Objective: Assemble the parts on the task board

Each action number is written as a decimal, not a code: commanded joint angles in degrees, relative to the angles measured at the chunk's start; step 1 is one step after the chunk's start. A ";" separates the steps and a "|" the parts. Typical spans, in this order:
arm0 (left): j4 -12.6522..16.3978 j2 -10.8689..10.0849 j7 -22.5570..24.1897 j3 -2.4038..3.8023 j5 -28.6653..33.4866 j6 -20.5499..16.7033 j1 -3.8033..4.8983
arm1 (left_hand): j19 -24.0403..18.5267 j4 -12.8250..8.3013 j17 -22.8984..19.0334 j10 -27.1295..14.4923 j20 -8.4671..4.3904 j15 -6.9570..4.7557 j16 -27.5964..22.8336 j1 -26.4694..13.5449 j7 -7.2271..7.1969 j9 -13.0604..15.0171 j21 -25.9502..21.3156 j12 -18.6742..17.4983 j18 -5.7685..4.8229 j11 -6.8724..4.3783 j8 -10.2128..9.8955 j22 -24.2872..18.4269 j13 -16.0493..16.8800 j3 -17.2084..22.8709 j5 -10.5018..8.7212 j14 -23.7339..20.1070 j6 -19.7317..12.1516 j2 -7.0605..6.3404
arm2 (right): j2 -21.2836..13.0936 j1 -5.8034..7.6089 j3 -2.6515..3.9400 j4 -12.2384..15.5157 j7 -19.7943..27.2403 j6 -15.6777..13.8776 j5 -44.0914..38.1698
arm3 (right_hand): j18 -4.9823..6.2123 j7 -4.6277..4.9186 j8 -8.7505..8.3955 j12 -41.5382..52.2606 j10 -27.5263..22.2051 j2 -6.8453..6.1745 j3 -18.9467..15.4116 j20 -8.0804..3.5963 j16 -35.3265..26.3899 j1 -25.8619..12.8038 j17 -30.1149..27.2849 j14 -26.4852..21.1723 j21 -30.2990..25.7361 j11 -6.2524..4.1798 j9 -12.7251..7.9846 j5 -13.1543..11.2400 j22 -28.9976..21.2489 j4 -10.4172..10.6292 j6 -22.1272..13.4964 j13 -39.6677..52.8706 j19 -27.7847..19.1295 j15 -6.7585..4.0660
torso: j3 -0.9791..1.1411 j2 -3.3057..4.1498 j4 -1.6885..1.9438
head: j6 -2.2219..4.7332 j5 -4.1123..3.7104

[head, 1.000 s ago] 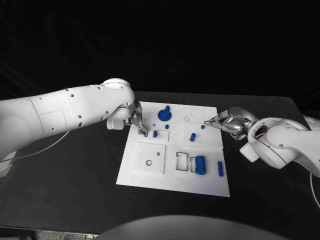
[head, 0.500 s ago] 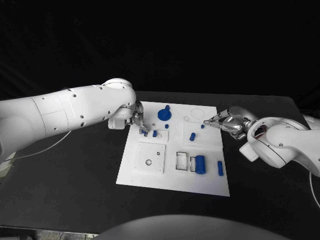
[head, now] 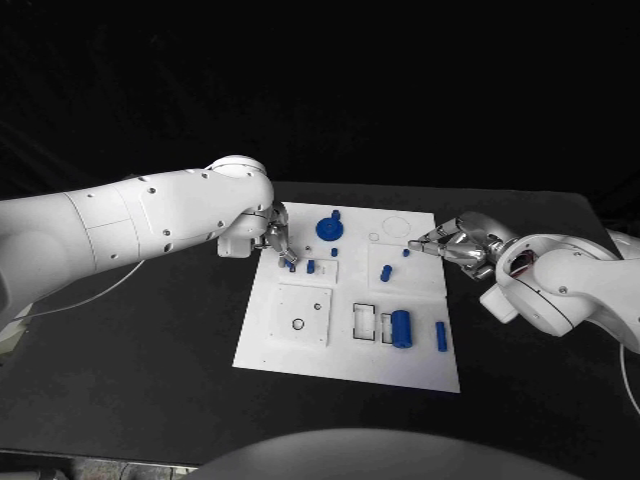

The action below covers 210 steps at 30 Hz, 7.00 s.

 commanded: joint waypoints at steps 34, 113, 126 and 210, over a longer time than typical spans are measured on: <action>-0.68 1.05 0.18 -0.01 -0.34 2.94 -0.45 | 6.03 0.03 15.09 6.15 -0.26 -0.30 0.15 0.04 0.07 0.11 0.14 -0.33 -0.43 -0.02 0.00 15.09 14.92 0.71 0.30 6.05 -0.47 0.06 | 0.07 -0.04 0.00 0.01 0.35 0.66 -0.02 | -0.39 1.15 0.21 0.01 5.95 0.43 -0.16 0.32 0.24 -0.23 15.05 5.87 0.26 0.45 0.10 0.26 15.09 -0.34 0.03 15.08 6.00 0.41 | -0.01 0.02 -0.02 | 0.00 -0.24; -2.10 1.03 2.51 -0.01 0.61 2.34 -0.89 | 6.03 -0.06 15.09 6.15 0.11 0.12 0.15 -7.10 0.29 1.64 0.14 -0.33 -0.43 0.25 1.26 15.09 14.92 -8.40 -5.28 6.05 -2.15 2.22 | 0.06 -0.04 -0.01 -0.15 -0.21 1.19 0.42 | -0.39 1.17 0.41 0.01 5.95 0.49 -0.25 0.35 0.24 -0.38 15.05 5.87 0.26 0.47 0.19 0.22 15.09 -0.30 0.37 15.08 6.00 0.44 | 0.00 0.01 -0.02 | 0.23 -0.51; -2.38 1.63 1.73 -0.01 0.61 3.64 -0.90 | 6.03 -0.11 15.09 6.15 0.13 0.04 0.15 -6.22 0.12 1.77 0.14 -0.33 -0.43 0.07 1.42 15.09 14.92 -7.90 -5.02 6.05 -2.02 2.42 | 0.02 -0.04 -0.01 -0.07 -0.28 1.25 0.42 | -0.39 1.17 0.41 0.01 5.95 0.49 -0.25 0.35 0.24 -0.38 15.05 5.87 0.26 0.47 0.19 0.22 15.09 -0.30 0.37 15.08 6.00 0.44 | 0.03 0.06 -0.03 | 0.10 -0.52; -0.52 0.34 44.99 0.01 -26.90 -28.08 -4.29 | 6.03 -0.15 15.09 -22.43 3.01 3.44 0.15 18.51 4.62 -38.00 0.14 -85.12 -0.43 5.53 -22.38 15.09 -71.57 6.37 -27.00 6.05 4.70 -8.65 | -1.02 -0.36 -0.03 -0.22 7.88 -1.59 2.62 | -0.39 1.09 0.50 0.01 5.95 0.65 -0.21 0.38 0.24 -0.26 15.05 5.87 0.26 0.44 0.22 0.11 15.09 -0.40 0.50 15.08 6.00 0.45 | 0.00 0.02 -0.05 | 0.80 -0.92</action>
